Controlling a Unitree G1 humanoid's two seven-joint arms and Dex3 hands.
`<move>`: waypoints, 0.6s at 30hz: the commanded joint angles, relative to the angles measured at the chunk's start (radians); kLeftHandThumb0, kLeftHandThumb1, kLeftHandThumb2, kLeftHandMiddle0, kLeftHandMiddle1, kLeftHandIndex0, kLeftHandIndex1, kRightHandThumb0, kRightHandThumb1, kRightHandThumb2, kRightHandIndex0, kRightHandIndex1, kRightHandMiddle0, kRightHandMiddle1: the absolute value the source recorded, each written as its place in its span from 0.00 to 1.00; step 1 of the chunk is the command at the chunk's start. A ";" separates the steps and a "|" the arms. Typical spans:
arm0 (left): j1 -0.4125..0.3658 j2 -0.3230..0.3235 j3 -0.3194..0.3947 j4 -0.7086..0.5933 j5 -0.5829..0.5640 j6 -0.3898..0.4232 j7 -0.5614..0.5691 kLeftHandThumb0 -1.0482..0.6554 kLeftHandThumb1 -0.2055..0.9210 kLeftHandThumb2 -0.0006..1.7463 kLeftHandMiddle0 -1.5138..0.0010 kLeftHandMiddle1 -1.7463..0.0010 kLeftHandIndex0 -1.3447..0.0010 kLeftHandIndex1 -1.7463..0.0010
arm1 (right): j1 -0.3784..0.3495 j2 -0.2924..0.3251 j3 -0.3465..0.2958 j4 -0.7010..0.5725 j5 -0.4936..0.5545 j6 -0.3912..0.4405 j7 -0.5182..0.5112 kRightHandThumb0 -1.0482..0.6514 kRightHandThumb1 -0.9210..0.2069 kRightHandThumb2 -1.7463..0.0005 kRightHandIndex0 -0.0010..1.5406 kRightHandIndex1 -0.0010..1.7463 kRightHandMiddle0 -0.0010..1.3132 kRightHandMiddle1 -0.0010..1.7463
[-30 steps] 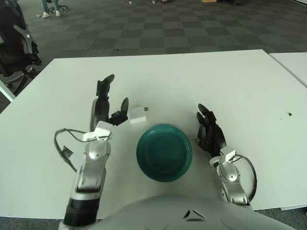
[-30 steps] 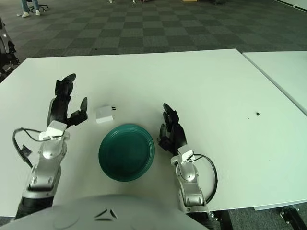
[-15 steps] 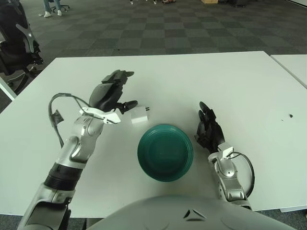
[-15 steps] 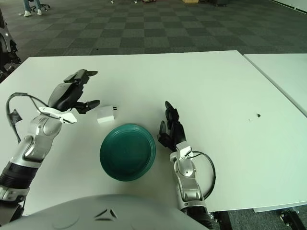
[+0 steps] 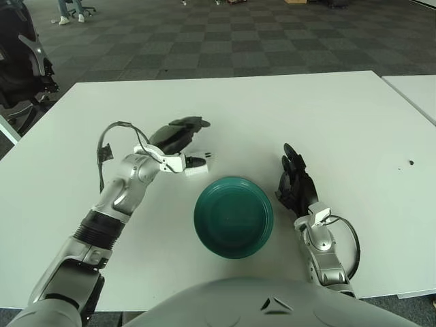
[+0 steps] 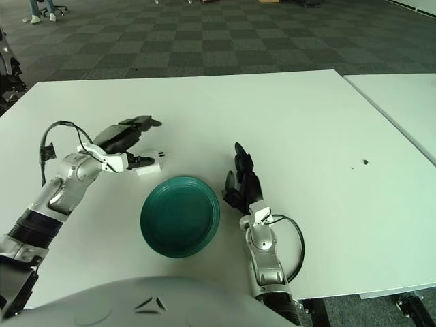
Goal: Put the charger into the plate.
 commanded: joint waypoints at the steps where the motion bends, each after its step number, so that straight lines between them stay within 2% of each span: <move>1: -0.041 0.039 -0.019 0.011 -0.012 -0.012 -0.079 0.00 1.00 0.34 0.87 1.00 0.96 0.48 | 0.084 0.004 0.000 0.094 -0.002 0.143 -0.007 0.11 0.00 0.47 0.00 0.00 0.00 0.08; 10: -0.079 0.026 -0.049 0.071 -0.032 -0.011 -0.164 0.00 1.00 0.35 0.89 1.00 1.00 0.52 | 0.083 0.011 -0.001 0.101 -0.002 0.149 -0.018 0.12 0.00 0.47 0.00 0.00 0.00 0.08; 18: -0.107 -0.006 -0.076 0.152 -0.037 0.030 -0.202 0.00 1.00 0.36 0.91 1.00 1.00 0.59 | 0.080 0.015 0.001 0.111 -0.012 0.141 -0.029 0.13 0.00 0.47 0.00 0.00 0.00 0.09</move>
